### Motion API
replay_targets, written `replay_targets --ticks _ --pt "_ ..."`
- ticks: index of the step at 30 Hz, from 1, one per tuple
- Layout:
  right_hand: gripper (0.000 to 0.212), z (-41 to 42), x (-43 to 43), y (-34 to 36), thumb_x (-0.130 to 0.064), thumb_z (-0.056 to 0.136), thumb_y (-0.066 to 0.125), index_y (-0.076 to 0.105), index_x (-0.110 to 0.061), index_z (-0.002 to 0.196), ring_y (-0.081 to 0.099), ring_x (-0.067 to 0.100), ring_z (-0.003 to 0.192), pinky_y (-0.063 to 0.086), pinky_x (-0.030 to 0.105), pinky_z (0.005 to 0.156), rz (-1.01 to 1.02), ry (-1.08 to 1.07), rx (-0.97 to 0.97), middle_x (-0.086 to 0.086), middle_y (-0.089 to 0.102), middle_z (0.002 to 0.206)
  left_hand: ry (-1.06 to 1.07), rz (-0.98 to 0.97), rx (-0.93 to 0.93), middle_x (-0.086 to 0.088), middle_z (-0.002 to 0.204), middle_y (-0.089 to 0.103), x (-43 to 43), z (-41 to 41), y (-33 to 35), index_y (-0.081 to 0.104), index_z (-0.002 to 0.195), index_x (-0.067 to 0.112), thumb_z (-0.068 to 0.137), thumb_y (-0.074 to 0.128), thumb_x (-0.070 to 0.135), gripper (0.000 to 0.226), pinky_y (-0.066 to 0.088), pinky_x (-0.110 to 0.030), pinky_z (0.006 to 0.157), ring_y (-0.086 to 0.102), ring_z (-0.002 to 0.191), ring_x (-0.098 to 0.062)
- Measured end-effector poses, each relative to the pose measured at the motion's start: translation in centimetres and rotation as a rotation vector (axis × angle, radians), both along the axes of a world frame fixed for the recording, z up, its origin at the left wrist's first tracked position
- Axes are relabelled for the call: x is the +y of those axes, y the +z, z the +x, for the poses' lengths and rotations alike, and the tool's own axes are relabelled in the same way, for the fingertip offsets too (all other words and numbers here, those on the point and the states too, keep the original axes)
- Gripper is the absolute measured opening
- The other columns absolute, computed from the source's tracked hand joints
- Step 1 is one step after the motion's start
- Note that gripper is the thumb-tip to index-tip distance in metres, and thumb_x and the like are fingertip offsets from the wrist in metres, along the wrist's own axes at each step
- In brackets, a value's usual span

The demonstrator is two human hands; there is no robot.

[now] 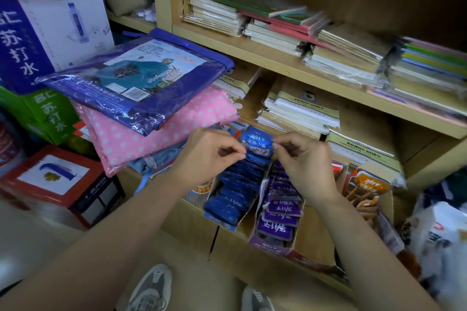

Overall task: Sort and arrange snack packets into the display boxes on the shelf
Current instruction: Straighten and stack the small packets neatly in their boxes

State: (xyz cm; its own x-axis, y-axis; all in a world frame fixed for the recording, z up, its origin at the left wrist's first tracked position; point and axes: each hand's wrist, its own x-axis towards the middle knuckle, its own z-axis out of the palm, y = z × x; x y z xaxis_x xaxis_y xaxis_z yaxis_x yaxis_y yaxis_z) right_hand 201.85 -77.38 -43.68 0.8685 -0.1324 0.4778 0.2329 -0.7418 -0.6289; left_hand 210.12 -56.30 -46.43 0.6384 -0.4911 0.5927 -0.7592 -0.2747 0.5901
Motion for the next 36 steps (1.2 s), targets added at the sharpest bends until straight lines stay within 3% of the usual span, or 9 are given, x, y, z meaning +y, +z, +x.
replay_targets --ticks 8,11,13,17,20,23,27,32,36 --pt "0.013 0.3 -0.1 -0.4 -0.005 0.089 0.071 0.078 -0.014 0.095 0.067 0.008 0.080 0.060 0.036 0.077 -0.187 -0.043 0.011 -0.006 0.073 0.089 0.141 0.081 -0.123 0.012 0.080 0.074 -0.1 -0.1 -0.8 0.081 0.086 0.023 0.083 0.082 0.021 0.003 0.058 -0.033 0.060 0.063 0.065 -0.002" --pt "0.014 0.1 -0.3 -0.5 -0.011 0.089 0.073 0.077 -0.016 0.102 0.066 0.005 0.083 0.060 0.032 0.076 -0.153 -0.042 0.025 -0.007 0.071 0.093 0.175 0.116 -0.154 0.014 0.084 0.071 -0.1 -0.3 -0.8 0.079 0.100 0.027 0.087 0.075 0.025 0.014 0.058 -0.031 0.057 0.061 0.069 -0.002" --pt "0.023 0.0 -0.2 -0.4 -0.016 0.089 0.074 0.074 -0.018 0.112 0.065 0.002 0.085 0.057 0.020 0.075 -0.128 -0.016 0.028 -0.010 0.069 0.096 0.148 0.154 -0.159 0.014 0.091 0.067 -0.3 -0.3 -0.9 0.078 0.109 0.029 0.092 0.065 0.031 0.022 0.056 -0.034 0.061 0.059 0.082 -0.005" --pt "0.010 0.6 -0.3 -0.1 -0.015 0.091 0.072 0.076 -0.022 0.096 0.065 -0.001 0.082 0.053 0.013 0.075 -0.055 -0.028 0.037 -0.015 0.069 0.086 0.027 0.177 -0.043 0.016 0.106 0.064 0.0 0.1 -1.4 0.079 0.104 0.031 0.093 0.059 0.037 0.023 0.053 -0.037 0.081 0.058 0.100 -0.005" --pt "0.009 1.3 -0.8 -0.3 -0.013 0.091 0.072 0.076 -0.021 0.094 0.067 0.004 0.078 0.057 0.020 0.070 0.063 -0.091 0.061 -0.011 0.071 0.082 -0.032 0.194 0.054 0.013 0.124 0.065 0.4 0.0 -1.7 0.076 0.101 0.027 0.095 0.064 0.029 0.014 0.044 -0.027 0.102 0.053 0.121 0.005" --pt "0.011 1.4 -1.2 -0.6 -0.012 0.090 0.072 0.075 -0.020 0.096 0.067 0.005 0.080 0.056 0.019 0.069 0.098 -0.098 0.059 -0.010 0.071 0.084 -0.073 0.233 0.109 0.010 0.132 0.064 0.6 -0.2 -1.8 0.072 0.101 0.022 0.097 0.065 0.027 0.009 0.034 -0.010 0.103 0.040 0.124 0.023" --pt "0.011 1.2 -1.1 -0.7 -0.011 0.090 0.073 0.075 -0.020 0.095 0.065 0.001 0.081 0.052 0.012 0.069 0.069 -0.107 0.053 -0.012 0.070 0.084 -0.012 0.296 0.052 0.017 0.117 0.068 0.7 0.2 -1.9 0.068 0.111 0.028 0.098 0.048 0.047 0.031 0.050 -0.036 0.090 0.058 0.111 -0.002" --pt "0.008 1.0 -1.1 -0.6 -0.013 0.091 0.071 0.075 -0.018 0.095 0.064 -0.002 0.076 0.050 0.009 0.068 0.064 -0.141 0.061 -0.012 0.068 0.081 -0.061 0.336 0.073 0.014 0.129 0.065 0.3 0.5 -2.1 0.070 0.122 0.024 0.102 0.041 0.045 0.041 0.030 -0.009 0.101 0.056 0.120 -0.007" --pt "0.007 0.9 -1.0 -0.5 -0.013 0.091 0.071 0.073 -0.019 0.093 0.064 0.002 0.073 0.050 0.013 0.064 0.079 -0.119 0.088 -0.011 0.069 0.080 -0.102 0.350 0.129 0.014 0.132 0.062 0.1 1.1 -2.3 0.071 0.123 0.020 0.102 0.040 0.046 0.046 0.023 -0.007 0.102 0.054 0.124 -0.010"
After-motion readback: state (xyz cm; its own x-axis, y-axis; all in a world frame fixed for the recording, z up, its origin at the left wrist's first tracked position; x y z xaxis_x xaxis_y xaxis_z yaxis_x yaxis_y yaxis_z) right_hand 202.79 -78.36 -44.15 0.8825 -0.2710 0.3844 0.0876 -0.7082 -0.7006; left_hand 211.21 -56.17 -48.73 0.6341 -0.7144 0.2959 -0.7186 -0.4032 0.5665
